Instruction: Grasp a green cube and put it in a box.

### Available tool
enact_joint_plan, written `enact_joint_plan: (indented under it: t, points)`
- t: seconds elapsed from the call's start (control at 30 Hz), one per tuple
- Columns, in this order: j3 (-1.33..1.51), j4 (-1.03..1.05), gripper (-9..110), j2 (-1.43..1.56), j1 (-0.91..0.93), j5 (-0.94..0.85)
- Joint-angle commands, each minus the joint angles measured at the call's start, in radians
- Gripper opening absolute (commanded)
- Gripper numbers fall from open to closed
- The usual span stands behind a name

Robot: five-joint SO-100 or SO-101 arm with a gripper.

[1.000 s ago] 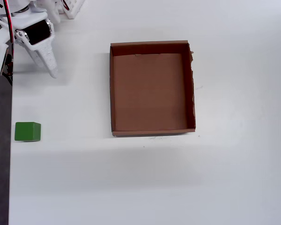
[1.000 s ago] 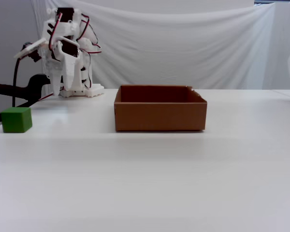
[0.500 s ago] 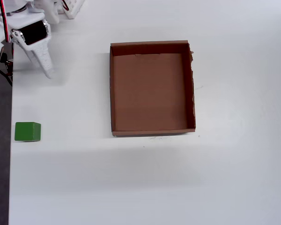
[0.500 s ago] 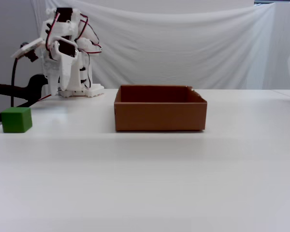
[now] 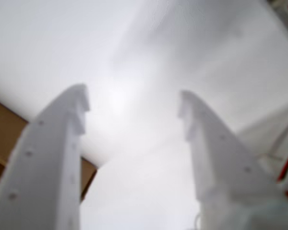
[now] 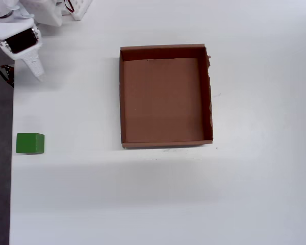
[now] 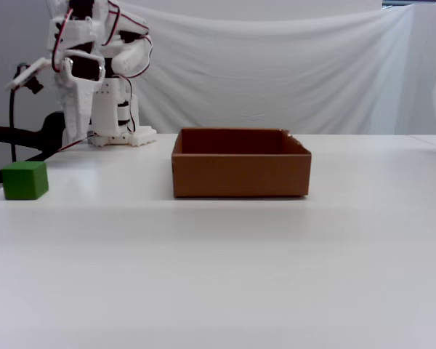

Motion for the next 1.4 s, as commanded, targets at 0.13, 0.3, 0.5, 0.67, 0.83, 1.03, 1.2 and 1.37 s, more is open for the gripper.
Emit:
enact_joint_plan:
  t: [0.13,0.3,0.5,0.67,0.83,1.03,1.2,1.37]
  points:
    - [-0.15,-0.12,25,-0.156,0.014,-0.011]
    - [-0.199,-0.199,26,-0.247,0.002,-0.017]
    - [-0.293,-0.253,26,-0.422,0.0,-0.285]
    - [-0.434,-0.33,26,-0.614,0.002,-0.394]
    - [-0.6,-0.305,26,-0.811,-0.026,-0.526]
    - [-0.681,-0.347,26,-0.942,-0.048,-0.563]
    - [-0.68,-0.377,26,-0.977,-0.063,-0.678]
    - [-0.678,-0.482,26,-1.049,-0.057,-0.781]
